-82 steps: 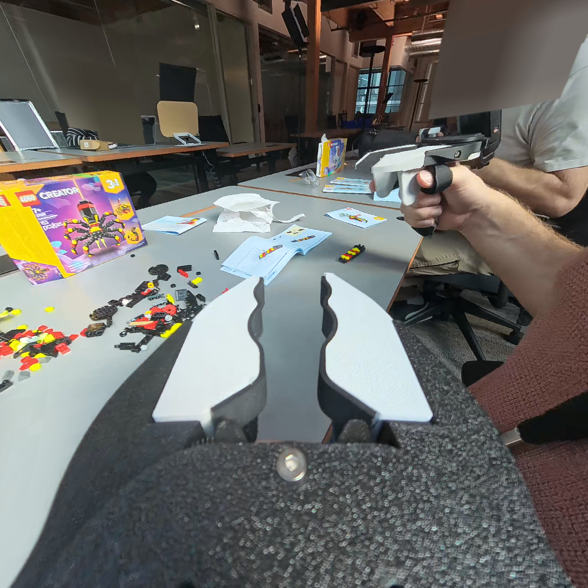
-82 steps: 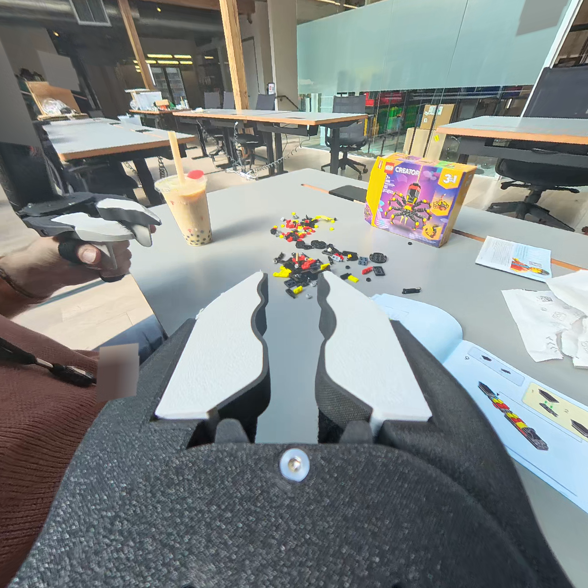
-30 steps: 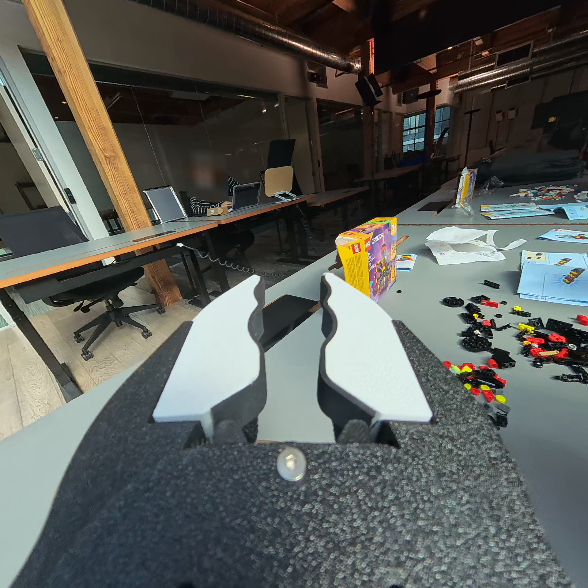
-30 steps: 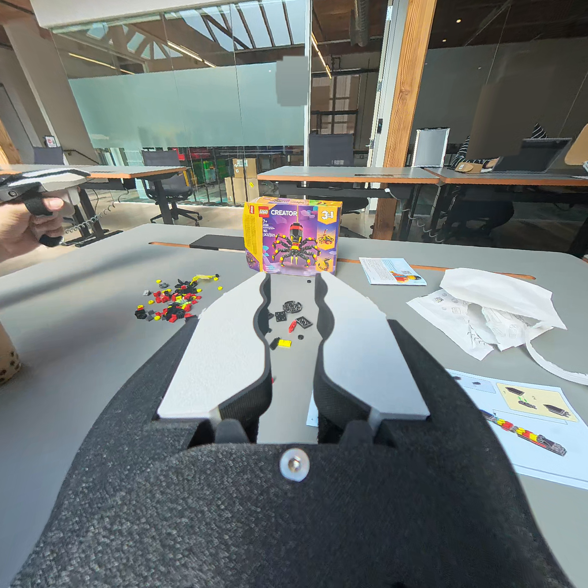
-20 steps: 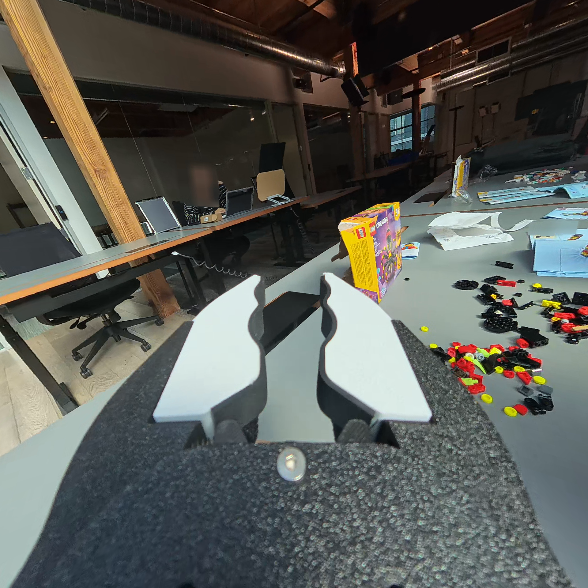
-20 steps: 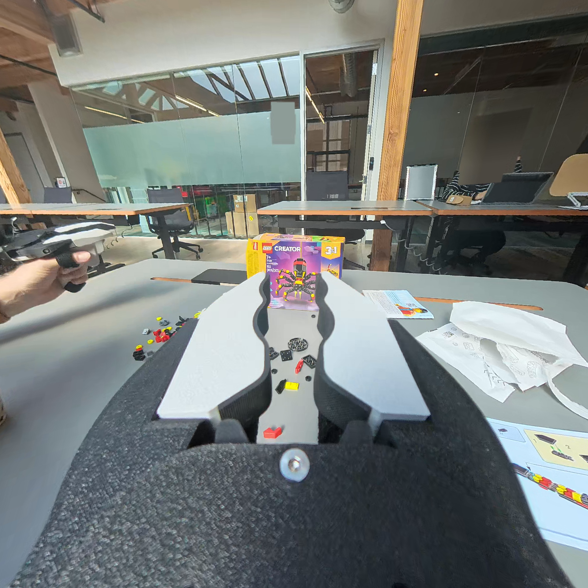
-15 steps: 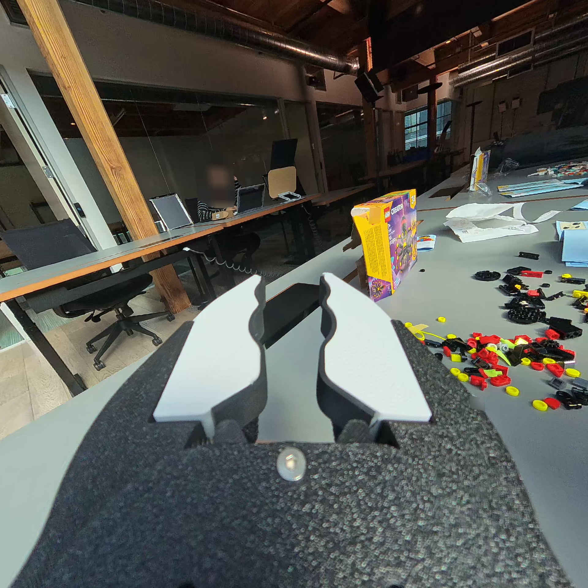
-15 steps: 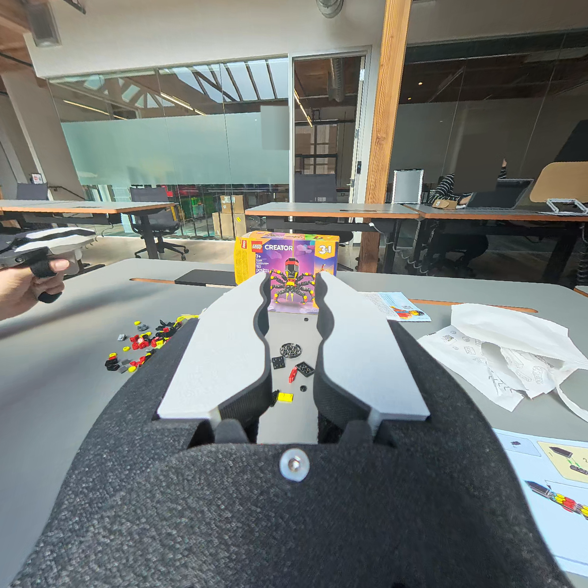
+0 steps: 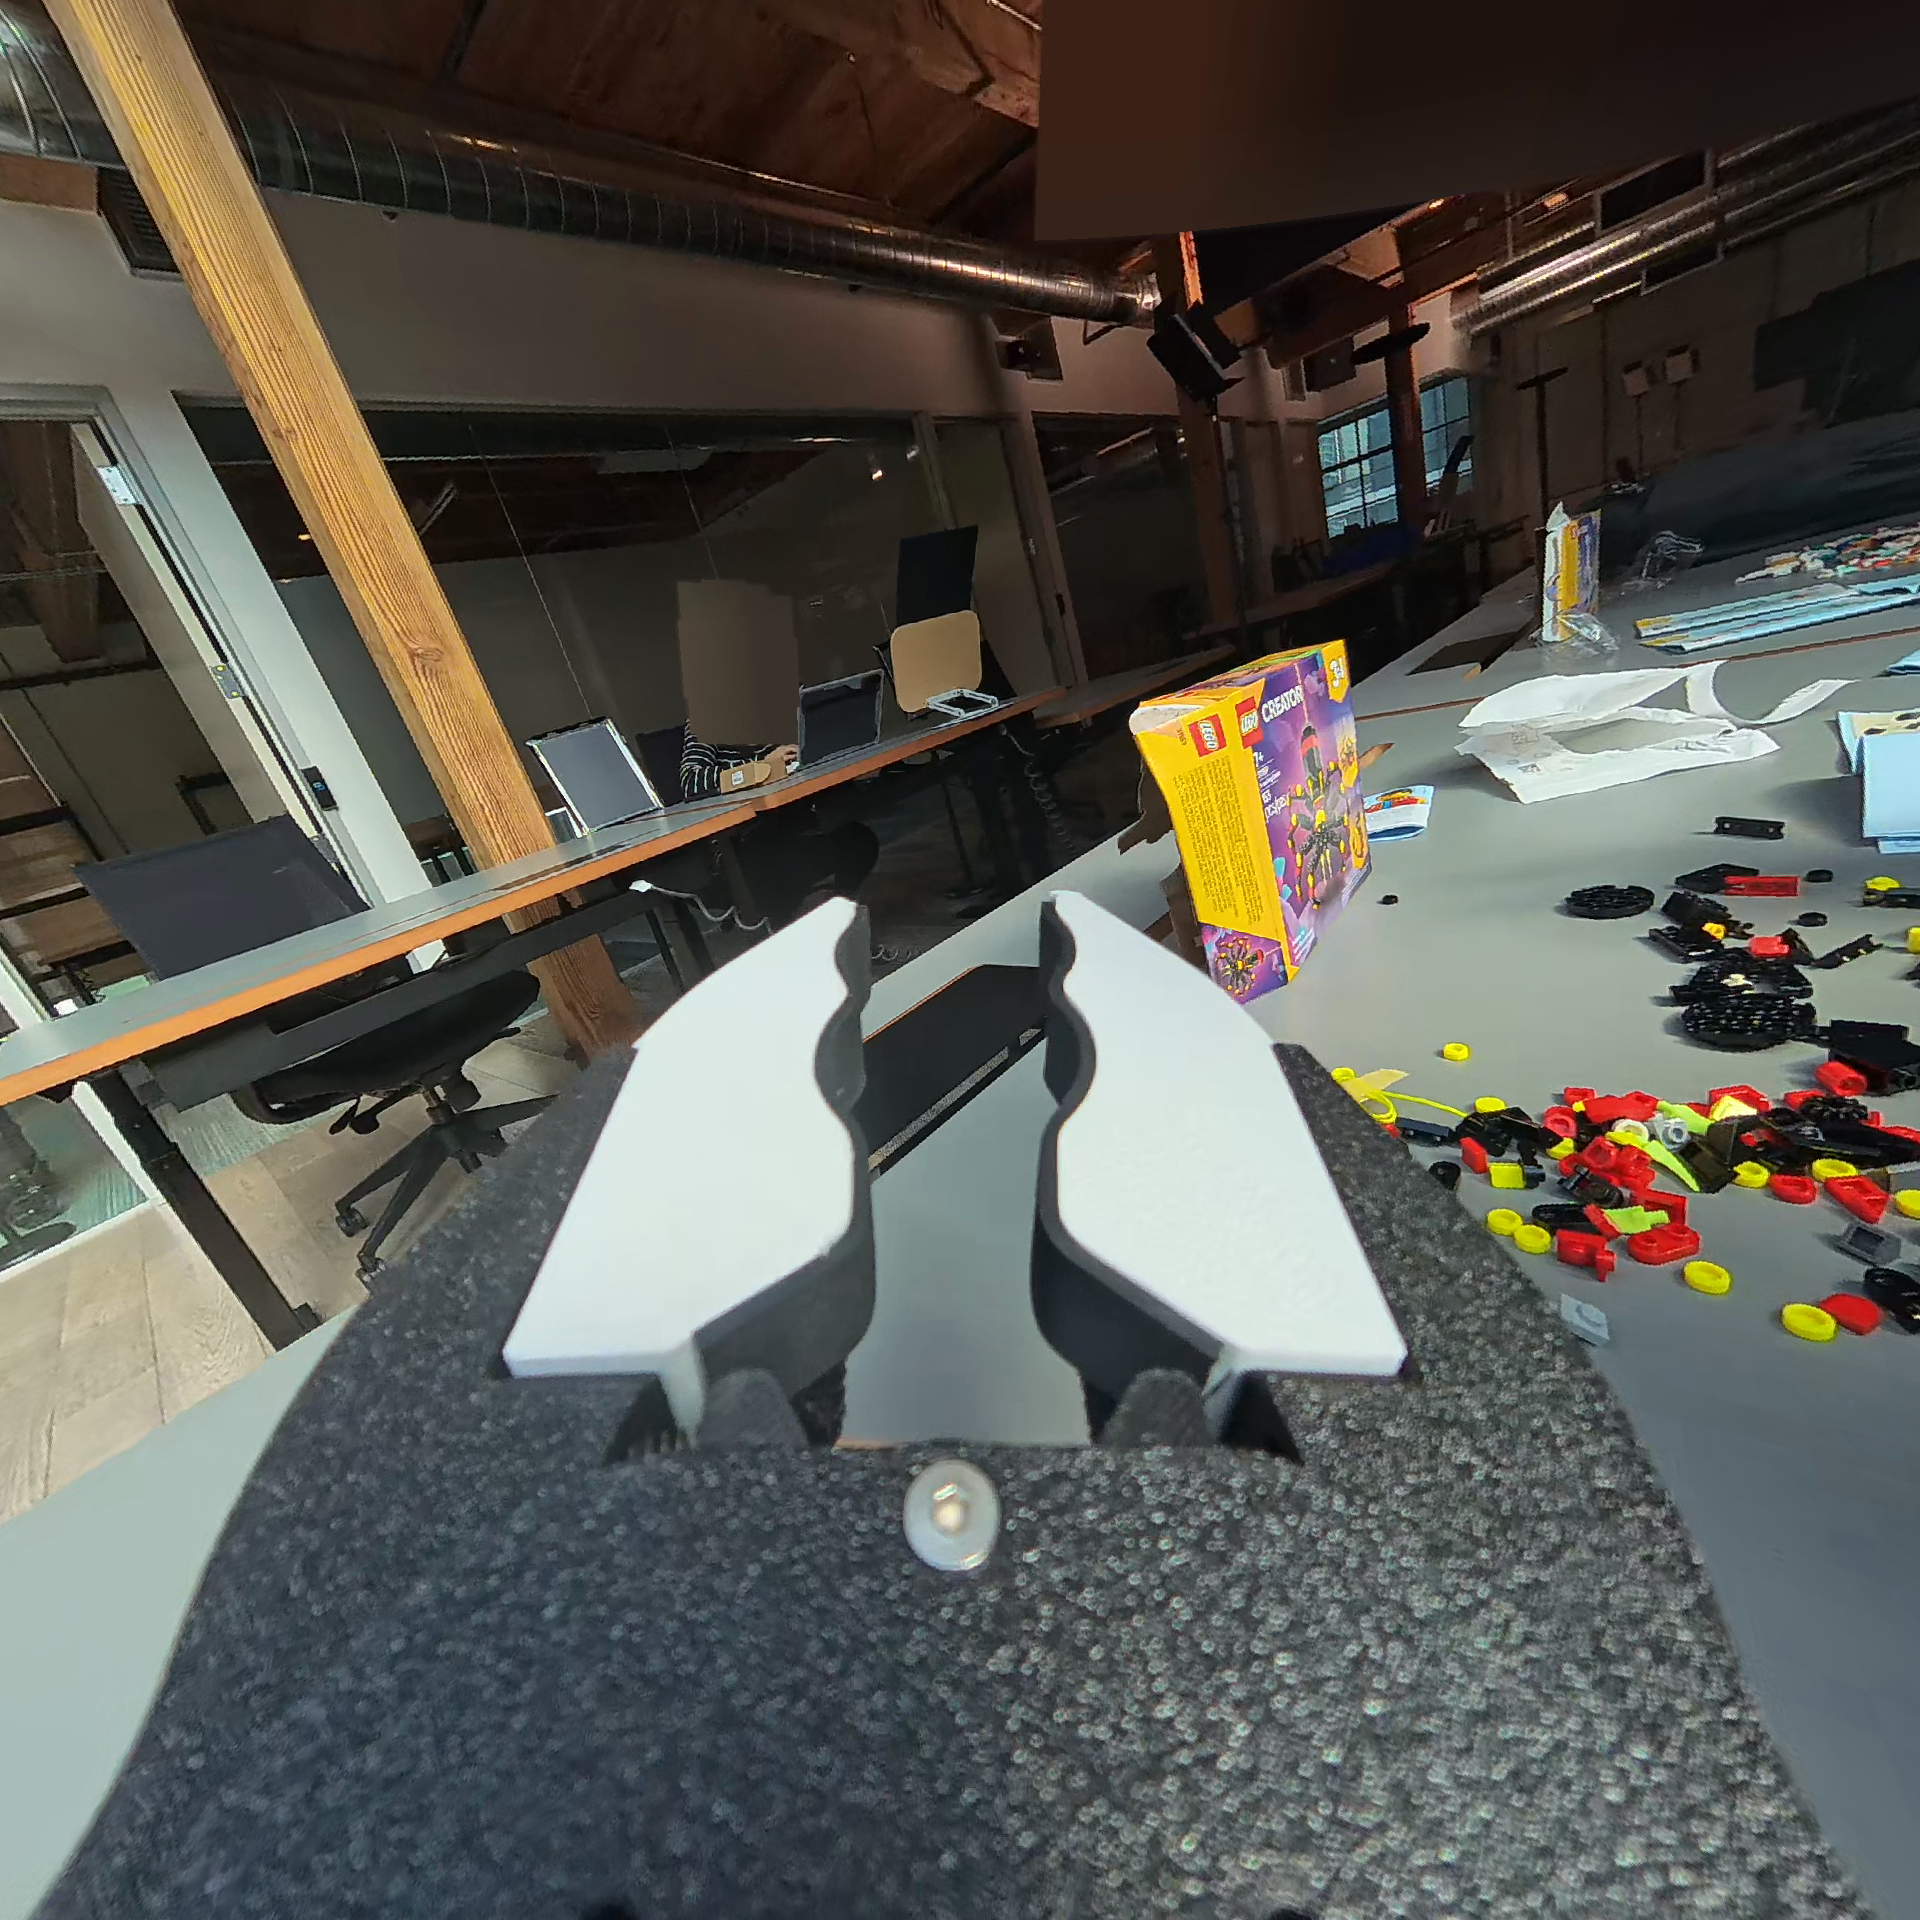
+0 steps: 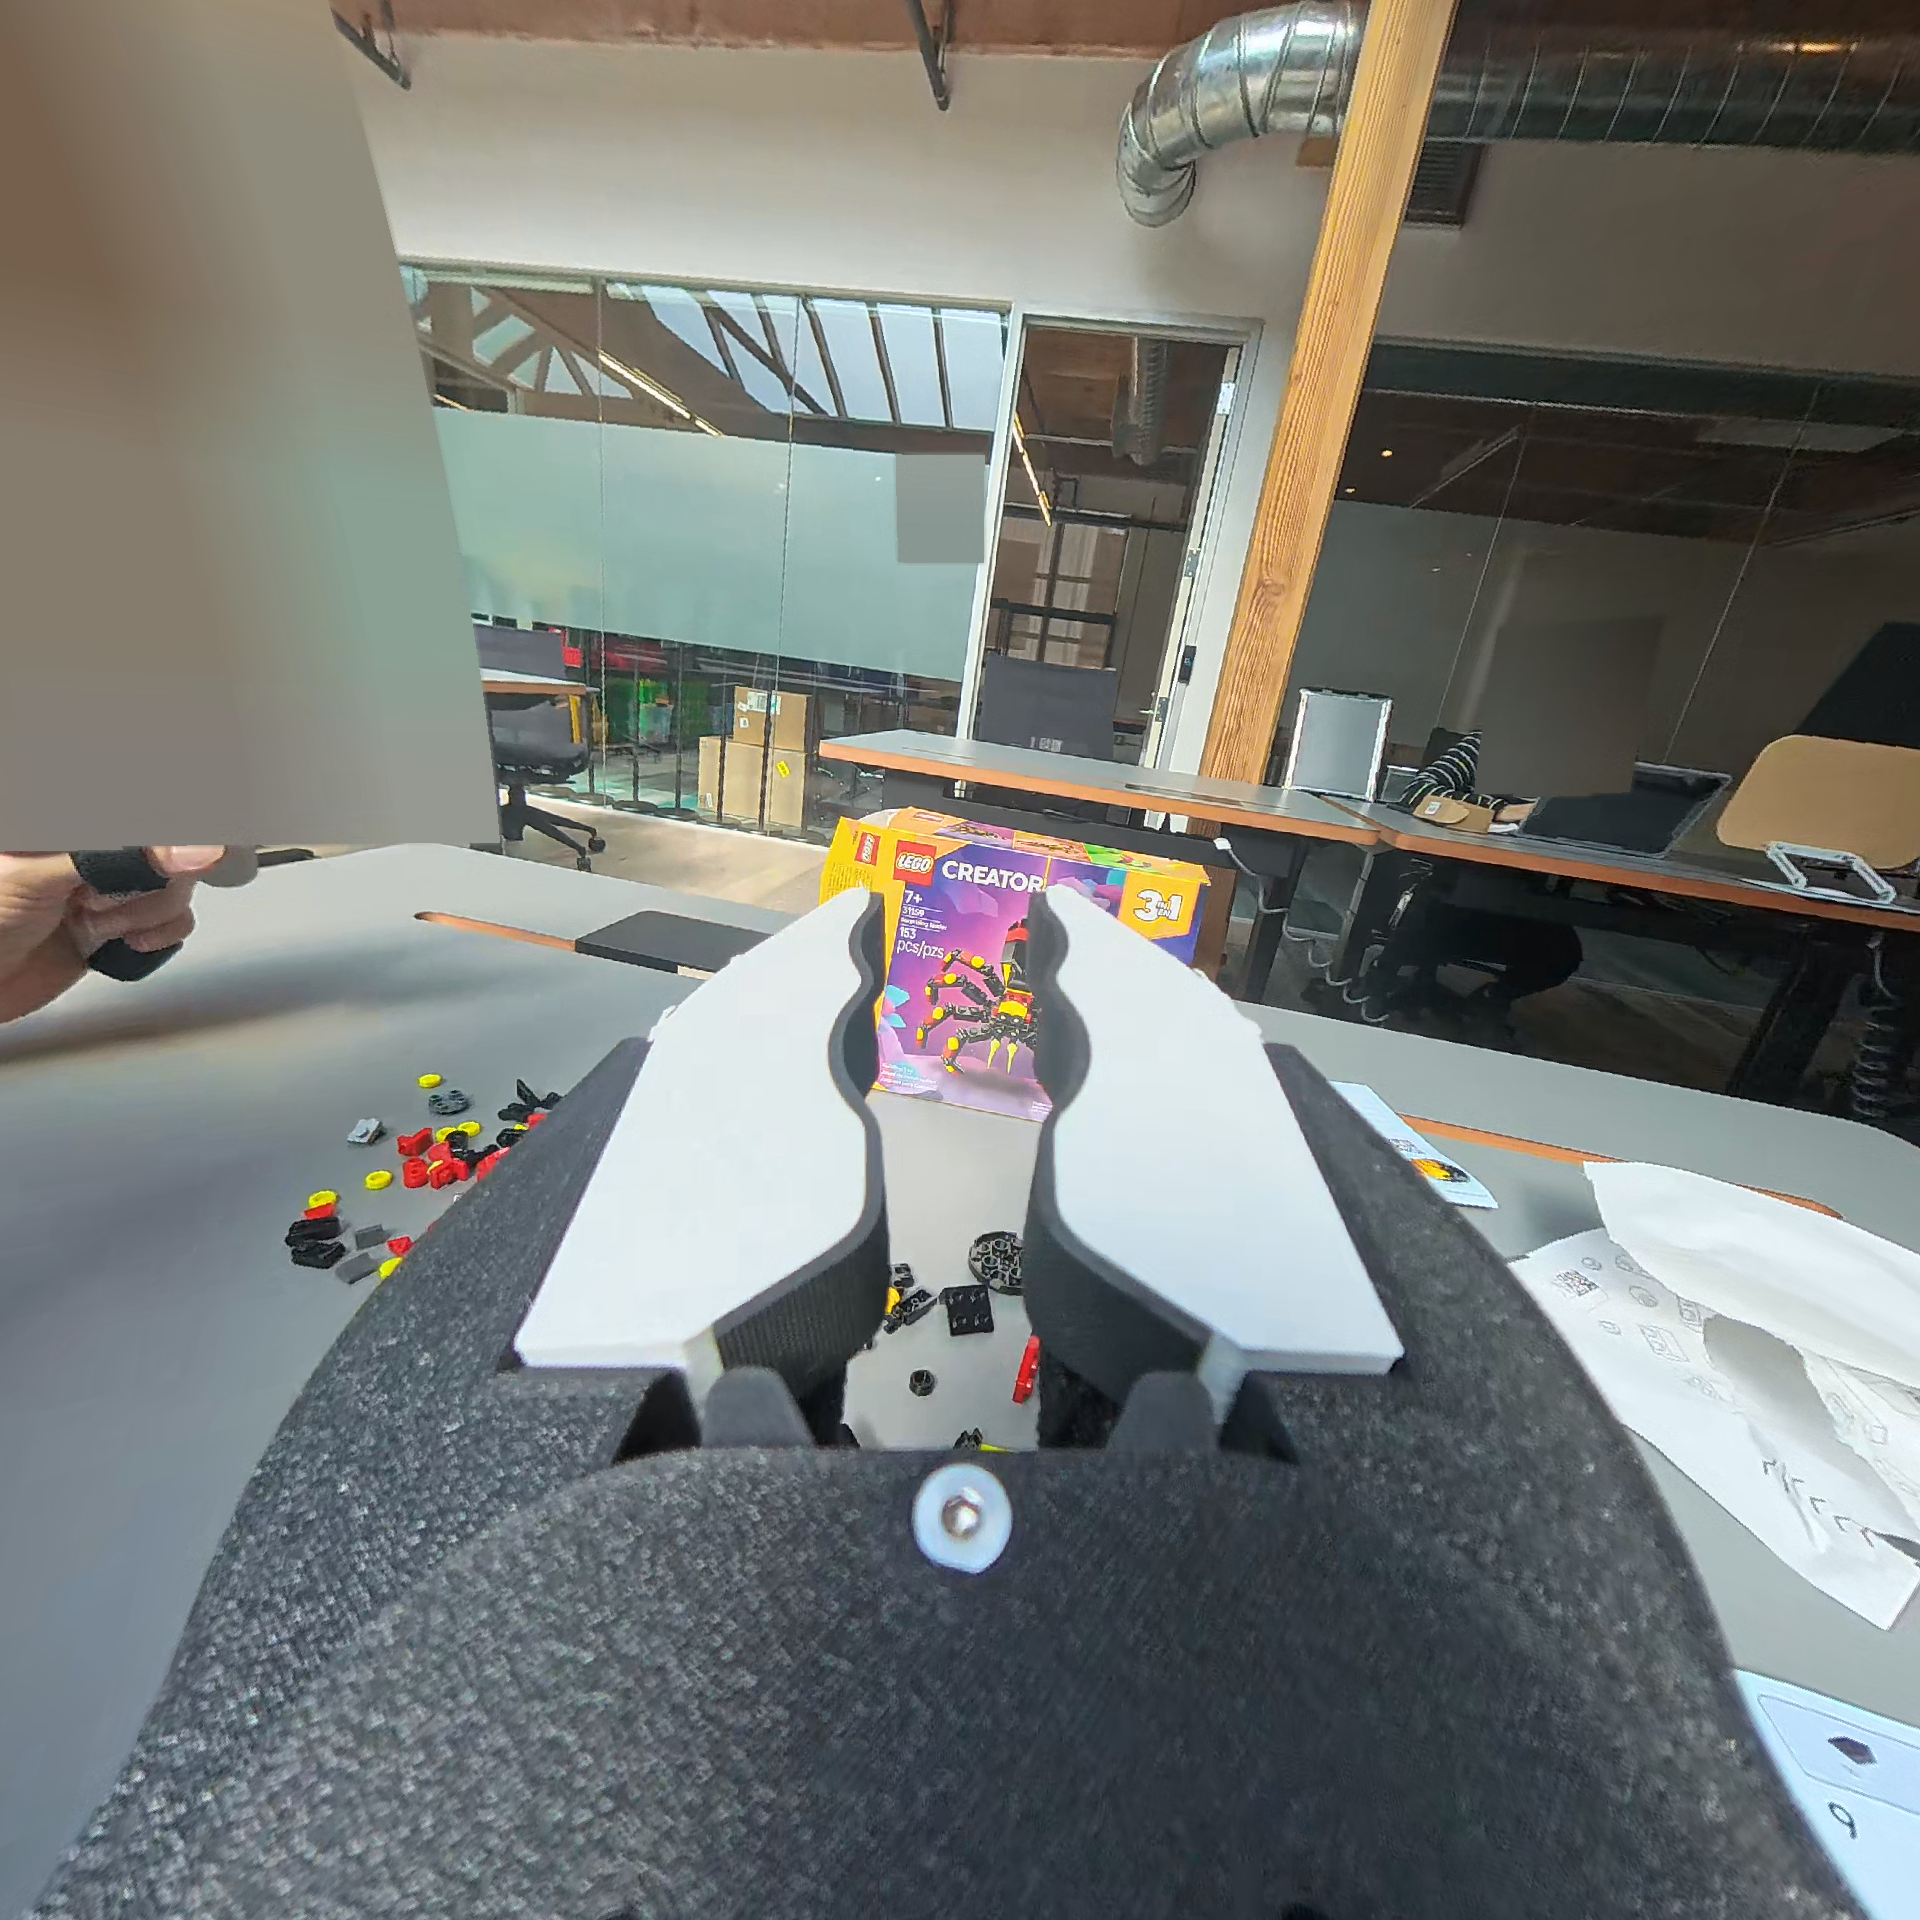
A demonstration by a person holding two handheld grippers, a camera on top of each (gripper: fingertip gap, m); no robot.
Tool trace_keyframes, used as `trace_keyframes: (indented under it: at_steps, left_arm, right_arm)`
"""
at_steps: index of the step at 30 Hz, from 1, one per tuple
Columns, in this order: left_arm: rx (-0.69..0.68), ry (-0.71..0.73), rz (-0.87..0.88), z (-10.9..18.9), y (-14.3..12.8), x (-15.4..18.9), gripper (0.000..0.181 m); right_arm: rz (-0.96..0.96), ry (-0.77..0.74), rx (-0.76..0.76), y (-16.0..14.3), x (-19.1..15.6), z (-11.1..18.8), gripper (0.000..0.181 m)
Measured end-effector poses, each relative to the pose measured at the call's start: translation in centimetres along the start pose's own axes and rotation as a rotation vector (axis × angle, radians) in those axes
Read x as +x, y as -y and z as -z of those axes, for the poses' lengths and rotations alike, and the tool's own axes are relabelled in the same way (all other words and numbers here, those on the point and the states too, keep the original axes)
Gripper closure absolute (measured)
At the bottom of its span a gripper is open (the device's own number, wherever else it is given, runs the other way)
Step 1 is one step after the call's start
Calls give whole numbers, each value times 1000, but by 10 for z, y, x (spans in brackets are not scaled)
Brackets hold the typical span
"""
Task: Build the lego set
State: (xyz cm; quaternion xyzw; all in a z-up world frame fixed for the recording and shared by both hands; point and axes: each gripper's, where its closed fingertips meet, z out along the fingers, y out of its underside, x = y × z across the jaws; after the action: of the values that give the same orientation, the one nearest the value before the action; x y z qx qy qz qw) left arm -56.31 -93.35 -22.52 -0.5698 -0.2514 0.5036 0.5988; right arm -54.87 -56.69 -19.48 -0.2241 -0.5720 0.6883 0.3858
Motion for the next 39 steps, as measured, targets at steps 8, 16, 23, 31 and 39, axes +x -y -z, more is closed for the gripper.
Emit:
trace_keyframes:
  at_steps: [8,16,23,31,39]
  left_arm:
    - [-23,-21,19,-3,-8,3,150]
    - [-28,-19,42,-2,-10,0,150]
    - [-38,-22,56,-3,-14,0,150]
    - [-41,-26,64,-3,-15,0,150]
    - [-44,-27,82,-3,-17,-1,150]
  right_arm:
    - [-30,23,-32,-9,-2,-2,156]
    - [-34,49,-48,-13,-9,-1,156]
    - [-41,42,-48,-13,-8,1,156]
    - [-47,51,-52,-14,-9,1,156]
    - [-60,55,-52,-15,-9,1,156]
